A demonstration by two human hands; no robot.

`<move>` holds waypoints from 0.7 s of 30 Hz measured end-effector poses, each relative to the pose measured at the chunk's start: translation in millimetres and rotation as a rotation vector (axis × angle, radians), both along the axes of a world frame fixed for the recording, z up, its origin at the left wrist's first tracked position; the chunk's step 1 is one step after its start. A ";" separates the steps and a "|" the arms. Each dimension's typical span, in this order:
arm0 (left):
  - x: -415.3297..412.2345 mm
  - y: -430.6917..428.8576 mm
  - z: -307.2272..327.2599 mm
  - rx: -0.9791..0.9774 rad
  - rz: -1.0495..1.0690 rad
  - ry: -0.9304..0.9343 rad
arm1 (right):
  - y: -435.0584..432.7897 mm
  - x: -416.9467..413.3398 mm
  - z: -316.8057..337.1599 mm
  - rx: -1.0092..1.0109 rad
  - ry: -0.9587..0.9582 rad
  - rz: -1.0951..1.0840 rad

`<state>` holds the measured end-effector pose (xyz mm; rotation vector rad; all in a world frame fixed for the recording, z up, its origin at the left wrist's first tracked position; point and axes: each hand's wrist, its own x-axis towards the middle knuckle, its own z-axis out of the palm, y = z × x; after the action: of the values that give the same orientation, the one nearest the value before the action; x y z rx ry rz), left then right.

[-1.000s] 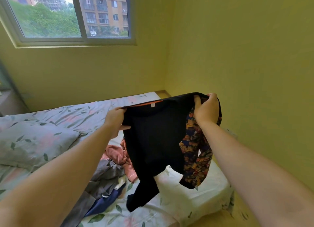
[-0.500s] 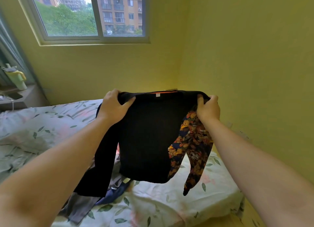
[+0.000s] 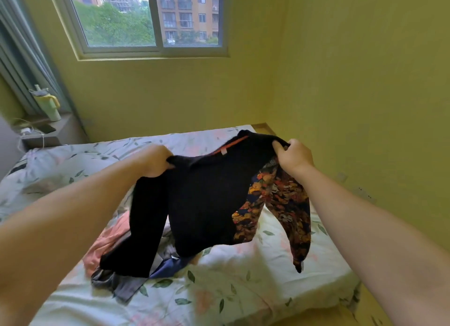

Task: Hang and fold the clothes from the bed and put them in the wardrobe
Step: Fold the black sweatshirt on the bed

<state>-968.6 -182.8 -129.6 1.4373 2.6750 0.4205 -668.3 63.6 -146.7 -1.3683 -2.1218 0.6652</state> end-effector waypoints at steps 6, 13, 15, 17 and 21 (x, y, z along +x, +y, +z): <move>3.2 -7.5 -9.5 0.064 0.025 0.010 | -9.2 -11.6 -1.8 -0.018 0.052 0.004; -4.6 -21.8 -11.6 0.192 0.053 0.055 | -20.1 -18.5 -4.2 0.001 0.182 -0.024; -5.5 -24.4 -10.8 0.172 0.054 0.057 | -22.3 -20.6 -3.6 0.008 0.197 -0.024; -9.7 -27.1 -11.8 0.183 0.035 0.057 | -24.4 -21.9 -4.5 0.013 0.199 -0.044; -6.0 -26.7 -15.7 0.204 0.032 0.025 | -28.1 -26.1 -2.3 0.028 0.219 -0.045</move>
<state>-974.6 -209.5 -145.3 1.4592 2.7454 0.7012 -694.4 35.6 -149.0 -1.2626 -1.9161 0.7292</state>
